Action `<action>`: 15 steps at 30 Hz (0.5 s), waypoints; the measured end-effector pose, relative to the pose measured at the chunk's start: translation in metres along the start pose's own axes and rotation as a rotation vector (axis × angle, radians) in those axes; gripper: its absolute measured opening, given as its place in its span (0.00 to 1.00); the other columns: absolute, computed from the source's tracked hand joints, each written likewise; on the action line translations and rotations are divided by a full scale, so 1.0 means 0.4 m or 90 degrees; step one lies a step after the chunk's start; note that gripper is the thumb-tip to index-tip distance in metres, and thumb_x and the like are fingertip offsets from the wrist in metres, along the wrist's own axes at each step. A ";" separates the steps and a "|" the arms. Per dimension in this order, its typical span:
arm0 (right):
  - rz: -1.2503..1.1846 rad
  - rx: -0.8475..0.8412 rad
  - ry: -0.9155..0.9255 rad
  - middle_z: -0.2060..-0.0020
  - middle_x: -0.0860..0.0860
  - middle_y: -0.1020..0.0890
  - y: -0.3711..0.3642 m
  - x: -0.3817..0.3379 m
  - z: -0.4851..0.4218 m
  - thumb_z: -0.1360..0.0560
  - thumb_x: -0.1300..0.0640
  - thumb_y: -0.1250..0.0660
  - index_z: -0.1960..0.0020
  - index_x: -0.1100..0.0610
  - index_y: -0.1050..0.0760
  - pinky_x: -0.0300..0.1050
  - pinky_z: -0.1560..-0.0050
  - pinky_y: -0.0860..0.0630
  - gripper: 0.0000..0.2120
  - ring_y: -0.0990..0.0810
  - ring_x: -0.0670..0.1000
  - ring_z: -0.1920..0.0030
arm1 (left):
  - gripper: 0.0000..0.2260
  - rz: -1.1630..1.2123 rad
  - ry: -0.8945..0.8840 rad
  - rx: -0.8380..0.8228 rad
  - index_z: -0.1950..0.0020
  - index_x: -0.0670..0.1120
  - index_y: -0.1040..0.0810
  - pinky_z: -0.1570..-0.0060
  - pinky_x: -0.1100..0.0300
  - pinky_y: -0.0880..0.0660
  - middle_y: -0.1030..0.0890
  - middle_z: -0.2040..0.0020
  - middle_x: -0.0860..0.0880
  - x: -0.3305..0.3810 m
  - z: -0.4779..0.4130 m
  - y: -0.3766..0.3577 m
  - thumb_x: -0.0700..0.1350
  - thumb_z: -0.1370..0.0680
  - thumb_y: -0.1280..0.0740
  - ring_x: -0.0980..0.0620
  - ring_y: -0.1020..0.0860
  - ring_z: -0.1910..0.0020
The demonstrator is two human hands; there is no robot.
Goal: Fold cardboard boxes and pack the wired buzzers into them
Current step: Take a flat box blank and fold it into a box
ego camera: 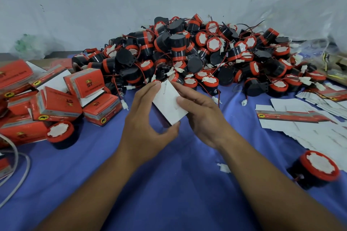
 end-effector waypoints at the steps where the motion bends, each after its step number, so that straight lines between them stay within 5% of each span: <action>1: 0.008 -0.009 0.003 0.36 0.50 0.19 0.002 -0.002 0.001 0.23 0.60 0.33 0.34 0.53 0.23 0.43 0.36 0.25 0.17 0.23 0.51 0.33 | 0.36 0.020 0.021 -0.009 0.27 0.39 0.33 0.32 0.71 0.39 0.32 0.28 0.47 0.001 -0.001 0.003 0.47 0.31 0.24 0.55 0.35 0.27; 6: 0.116 -0.011 -0.014 0.36 0.50 0.19 0.001 -0.005 0.009 0.26 0.58 0.28 0.29 0.57 0.27 0.49 0.36 0.23 0.26 0.22 0.51 0.35 | 0.38 0.033 0.076 0.002 0.26 0.46 0.36 0.34 0.74 0.39 0.35 0.30 0.55 0.001 -0.001 0.011 0.54 0.31 0.24 0.58 0.35 0.29; 11: 0.198 0.019 0.045 0.35 0.48 0.21 -0.012 0.014 0.012 0.28 0.59 0.26 0.46 0.53 0.28 0.51 0.37 0.22 0.14 0.23 0.47 0.34 | 0.50 -0.021 0.148 -0.037 0.22 0.53 0.43 0.39 0.71 0.40 0.39 0.32 0.61 -0.018 0.005 0.004 0.70 0.37 0.27 0.59 0.40 0.34; 15: 0.216 0.034 0.052 0.30 0.48 0.27 0.003 0.012 0.010 0.28 0.63 0.25 0.53 0.54 0.30 0.51 0.33 0.24 0.14 0.25 0.43 0.31 | 0.38 -0.049 0.121 -0.090 0.33 0.53 0.32 0.49 0.66 0.33 0.30 0.42 0.58 -0.037 0.011 -0.005 0.65 0.37 0.22 0.58 0.36 0.47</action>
Point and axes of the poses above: each hand's wrist, its own z-axis away from the middle knuckle, its own y-axis out of the back of the hand, x = y × z, the point moved 1 cm from there along -z, towards the middle knuckle
